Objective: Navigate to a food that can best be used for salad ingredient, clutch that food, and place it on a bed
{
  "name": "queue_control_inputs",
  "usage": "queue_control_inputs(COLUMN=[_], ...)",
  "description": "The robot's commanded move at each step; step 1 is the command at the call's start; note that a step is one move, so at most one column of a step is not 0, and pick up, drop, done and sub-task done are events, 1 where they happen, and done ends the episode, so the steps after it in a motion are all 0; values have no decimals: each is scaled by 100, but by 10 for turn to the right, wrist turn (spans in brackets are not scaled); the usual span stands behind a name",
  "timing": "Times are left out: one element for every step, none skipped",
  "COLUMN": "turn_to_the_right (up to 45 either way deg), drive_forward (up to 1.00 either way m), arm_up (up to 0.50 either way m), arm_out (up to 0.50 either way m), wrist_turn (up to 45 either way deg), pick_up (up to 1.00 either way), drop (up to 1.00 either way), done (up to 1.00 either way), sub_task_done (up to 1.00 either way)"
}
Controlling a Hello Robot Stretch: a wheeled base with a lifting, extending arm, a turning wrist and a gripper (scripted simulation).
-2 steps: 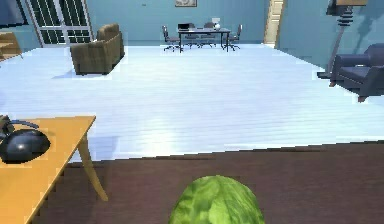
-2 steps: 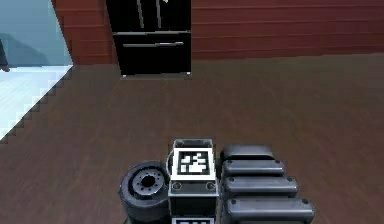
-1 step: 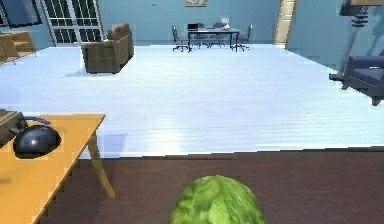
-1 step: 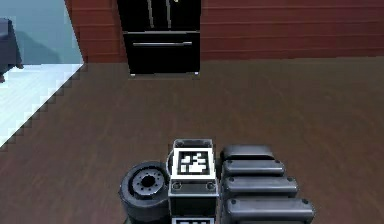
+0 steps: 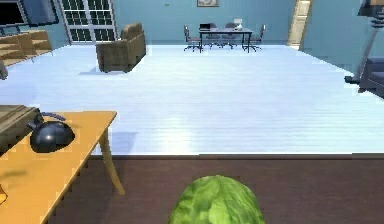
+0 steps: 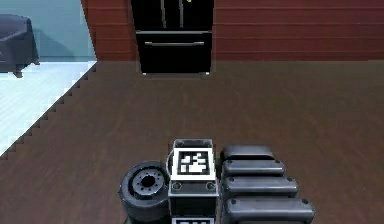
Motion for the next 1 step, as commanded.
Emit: queue_control_inputs(turn_to_the_right=[0], drive_forward=[10], arm_up=[0], arm_out=[0], wrist_turn=[0], pick_up=[0], drop=[0], done=[0], sub_task_done=[0])
